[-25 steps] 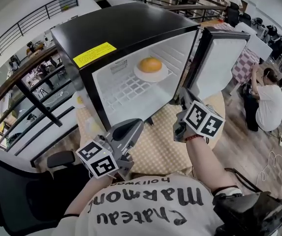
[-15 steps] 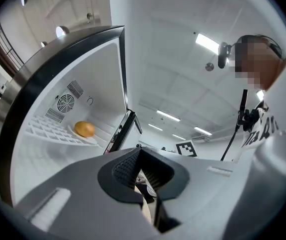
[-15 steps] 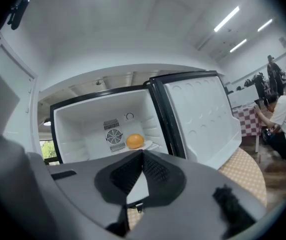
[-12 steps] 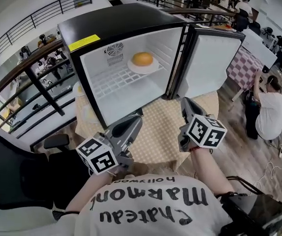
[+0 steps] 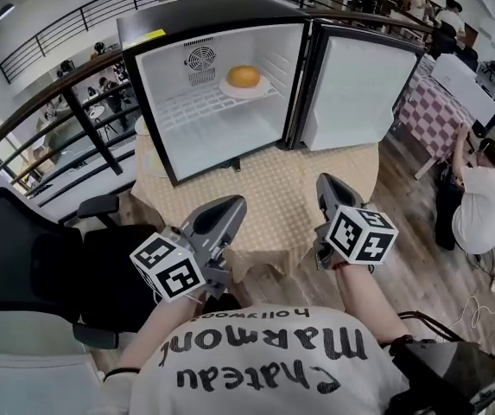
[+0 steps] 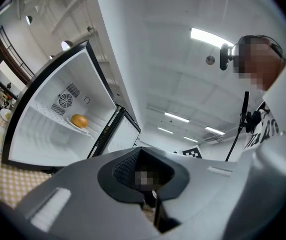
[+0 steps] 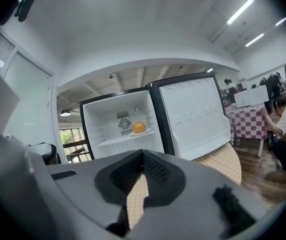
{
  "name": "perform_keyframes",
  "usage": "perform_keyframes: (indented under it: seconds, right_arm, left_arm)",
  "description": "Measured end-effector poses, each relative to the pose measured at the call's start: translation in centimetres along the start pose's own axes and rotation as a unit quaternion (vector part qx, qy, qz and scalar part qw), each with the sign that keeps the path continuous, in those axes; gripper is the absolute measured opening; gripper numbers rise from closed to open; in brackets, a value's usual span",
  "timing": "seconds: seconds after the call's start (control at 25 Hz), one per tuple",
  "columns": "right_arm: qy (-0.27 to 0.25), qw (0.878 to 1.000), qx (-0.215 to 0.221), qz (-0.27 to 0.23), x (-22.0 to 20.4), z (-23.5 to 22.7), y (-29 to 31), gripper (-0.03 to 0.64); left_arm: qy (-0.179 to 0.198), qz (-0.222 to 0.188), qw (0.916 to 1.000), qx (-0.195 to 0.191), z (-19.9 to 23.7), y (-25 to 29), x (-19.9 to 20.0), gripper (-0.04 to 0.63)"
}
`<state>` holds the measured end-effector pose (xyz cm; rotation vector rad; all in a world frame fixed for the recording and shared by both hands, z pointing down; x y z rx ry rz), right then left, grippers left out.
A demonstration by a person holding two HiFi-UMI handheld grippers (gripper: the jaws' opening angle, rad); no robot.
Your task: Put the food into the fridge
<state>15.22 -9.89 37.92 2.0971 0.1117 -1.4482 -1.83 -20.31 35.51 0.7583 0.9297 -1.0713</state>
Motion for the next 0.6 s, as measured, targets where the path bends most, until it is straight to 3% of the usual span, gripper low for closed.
perform_keyframes:
  seconds: [0.32,0.6]
  right_arm:
    - [-0.015,1.0,0.018,0.015,-0.6,-0.2,-4.5,0.015]
    - [-0.025,0.999,0.023,0.01,-5.7,-0.4,-5.0,0.015]
  left_arm:
    - [-0.02,0.014,0.9994,0.027,-4.9,-0.2,-1.9,0.005]
    - [-0.002,0.008,0.9995,0.031,-5.9,-1.2,-6.2,0.005]
Point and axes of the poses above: the fingertips, and each gripper's own axes: y forward along the fingers, z to its left, x out of its top, the point moved 2 cm from there along -y, backward along the fingers, and after that the axes turned 15 degrees about z, right-handed, at the moved point
